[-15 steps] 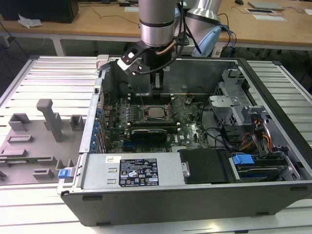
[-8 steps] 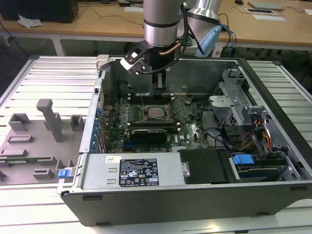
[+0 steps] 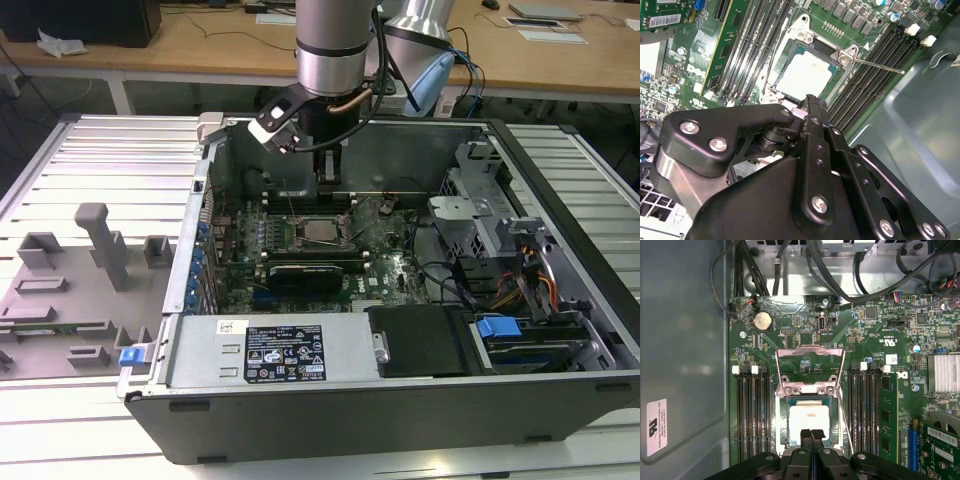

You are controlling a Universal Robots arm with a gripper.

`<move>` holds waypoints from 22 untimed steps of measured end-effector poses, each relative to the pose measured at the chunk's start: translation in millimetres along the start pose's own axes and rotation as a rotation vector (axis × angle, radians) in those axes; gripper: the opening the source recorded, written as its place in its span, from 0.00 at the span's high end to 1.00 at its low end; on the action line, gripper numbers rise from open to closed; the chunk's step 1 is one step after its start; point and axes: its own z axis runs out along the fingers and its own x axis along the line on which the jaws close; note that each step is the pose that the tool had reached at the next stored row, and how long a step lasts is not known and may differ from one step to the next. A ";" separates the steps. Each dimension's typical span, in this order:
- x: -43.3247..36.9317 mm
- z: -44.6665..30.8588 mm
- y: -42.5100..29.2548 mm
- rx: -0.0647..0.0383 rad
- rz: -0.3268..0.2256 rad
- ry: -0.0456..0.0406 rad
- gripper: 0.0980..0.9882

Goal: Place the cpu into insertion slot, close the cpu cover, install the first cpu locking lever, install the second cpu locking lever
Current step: 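Place the cpu into insertion slot, then close the cpu cover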

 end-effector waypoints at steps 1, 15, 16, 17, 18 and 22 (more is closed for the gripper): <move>0.0 0.0 0.0 0.000 0.000 0.0000 0.99; 0.1 -1.2 0.5 0.000 0.000 -0.0001 0.99; 0.1 -2.4 0.5 0.000 0.000 0.0002 0.99; 0.0 -2.6 0.5 0.000 0.000 0.0000 0.99; 0.0 -2.7 1.3 0.000 0.000 -0.0002 0.99; 0.1 -2.2 10.1 0.000 0.000 0.0000 0.99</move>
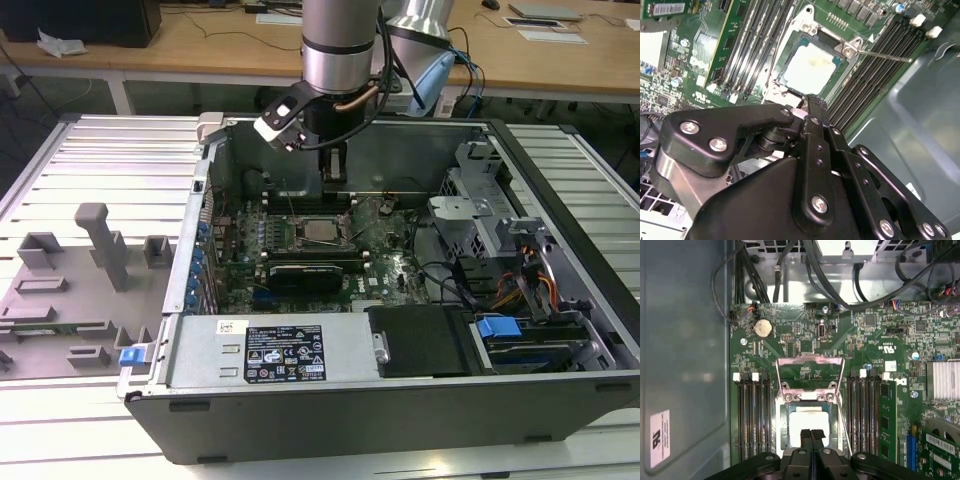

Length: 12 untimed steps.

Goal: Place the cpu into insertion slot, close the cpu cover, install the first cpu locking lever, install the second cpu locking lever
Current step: 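Close the cpu cover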

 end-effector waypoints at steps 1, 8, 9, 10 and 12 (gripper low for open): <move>0.0 0.1 1.7 0.000 0.000 0.0000 0.99; -0.2 0.8 20.0 0.000 0.000 0.0000 0.99; -0.2 0.9 22.8 0.001 0.000 0.0000 0.99; -0.3 1.1 27.4 0.001 0.000 -0.0001 0.99; -0.3 1.2 32.4 0.001 0.000 -0.0001 0.99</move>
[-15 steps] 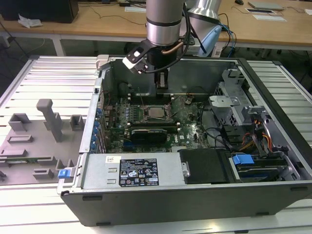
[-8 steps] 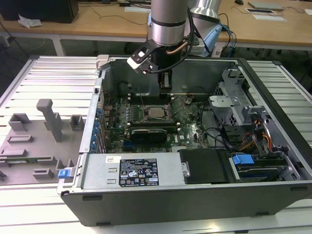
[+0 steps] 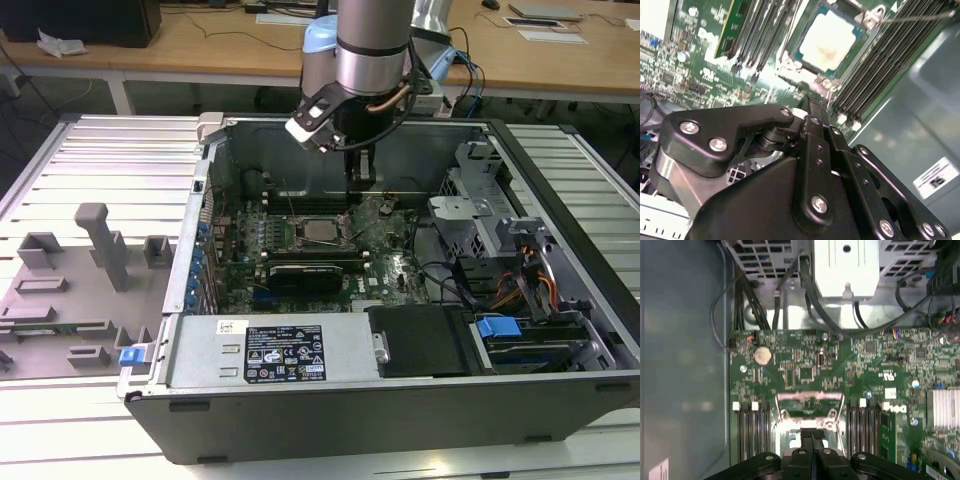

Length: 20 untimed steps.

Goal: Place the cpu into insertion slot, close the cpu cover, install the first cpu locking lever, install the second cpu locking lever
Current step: 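Close the cpu cover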

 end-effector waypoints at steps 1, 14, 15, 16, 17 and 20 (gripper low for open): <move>0.0 0.2 4.6 0.000 0.000 -0.0001 0.99; -0.1 10.7 51.7 0.004 0.000 -0.0001 0.99; -0.1 12.5 52.0 0.004 0.000 -0.0001 0.99; -0.1 14.4 52.4 0.004 0.000 -0.0001 0.99; -0.1 16.7 52.8 0.004 0.000 0.0000 0.99; -0.2 19.1 53.2 0.004 0.000 -0.0002 0.99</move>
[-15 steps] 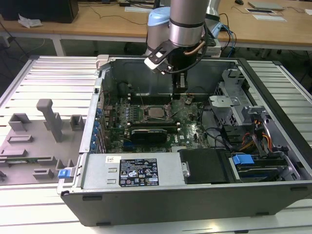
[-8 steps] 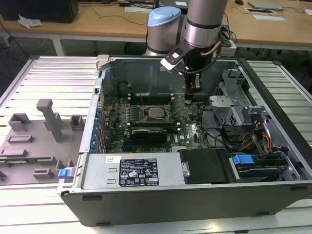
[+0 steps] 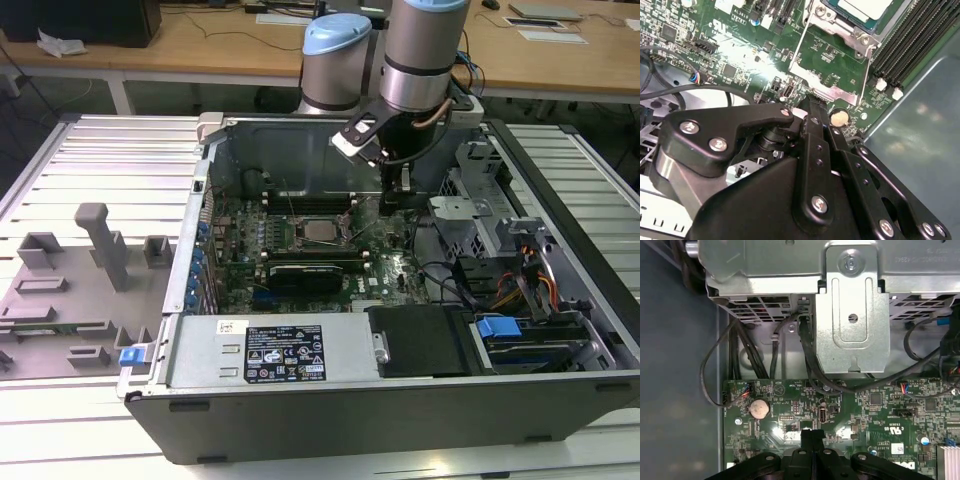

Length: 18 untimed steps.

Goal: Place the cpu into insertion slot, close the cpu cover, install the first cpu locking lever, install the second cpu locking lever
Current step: 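Close the cpu cover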

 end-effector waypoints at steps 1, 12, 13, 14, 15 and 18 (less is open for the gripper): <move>0.0 0.0 0.1 0.000 0.000 -0.0002 0.99; -0.5 1.2 2.3 0.105 0.003 0.0345 0.99; -0.6 1.1 2.3 0.105 0.003 0.0346 0.99; -0.6 1.1 2.3 0.105 0.003 0.0347 0.99; -0.6 1.1 2.2 0.105 0.003 0.0347 0.99; -0.6 0.6 -11.3 0.095 0.002 0.0349 0.99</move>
